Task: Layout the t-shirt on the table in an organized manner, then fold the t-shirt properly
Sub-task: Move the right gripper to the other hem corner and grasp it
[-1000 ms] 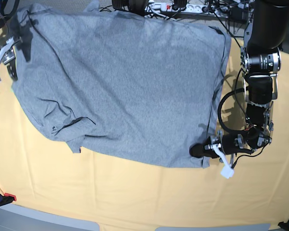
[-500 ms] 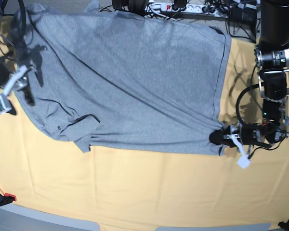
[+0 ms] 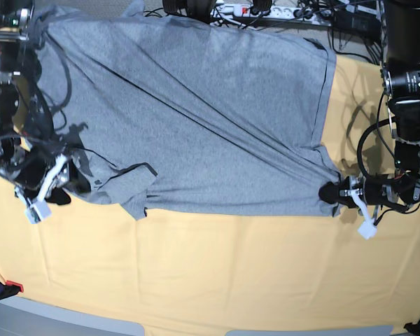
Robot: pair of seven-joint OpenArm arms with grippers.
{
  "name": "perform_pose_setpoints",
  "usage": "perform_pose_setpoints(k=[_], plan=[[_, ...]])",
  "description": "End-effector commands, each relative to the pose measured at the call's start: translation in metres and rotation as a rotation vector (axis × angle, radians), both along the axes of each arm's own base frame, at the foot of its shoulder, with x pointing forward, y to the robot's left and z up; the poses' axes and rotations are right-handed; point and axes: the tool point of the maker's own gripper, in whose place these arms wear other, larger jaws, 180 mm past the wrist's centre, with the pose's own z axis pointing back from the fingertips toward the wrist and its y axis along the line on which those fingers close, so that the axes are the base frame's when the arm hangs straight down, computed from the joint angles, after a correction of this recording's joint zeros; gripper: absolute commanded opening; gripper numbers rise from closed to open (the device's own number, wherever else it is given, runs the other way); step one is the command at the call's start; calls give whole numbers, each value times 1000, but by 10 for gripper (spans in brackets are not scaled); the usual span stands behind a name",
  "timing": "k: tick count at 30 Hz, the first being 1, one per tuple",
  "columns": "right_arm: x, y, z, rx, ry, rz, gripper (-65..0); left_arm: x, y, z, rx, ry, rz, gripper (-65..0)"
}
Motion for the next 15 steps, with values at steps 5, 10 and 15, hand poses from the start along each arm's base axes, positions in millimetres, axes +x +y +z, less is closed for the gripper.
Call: perform_pose_setpoints(k=[5, 10, 15], plan=[[27, 2, 2, 60, 5, -10, -273, 18, 3, 28, -38, -85, 22, -650], [43, -4, -26, 93, 81, -77, -273, 18, 3, 29, -39, -91, 17, -650], [51, -11, -32, 100, 85, -110, -273, 18, 3, 29, -39, -90, 17, -650]])
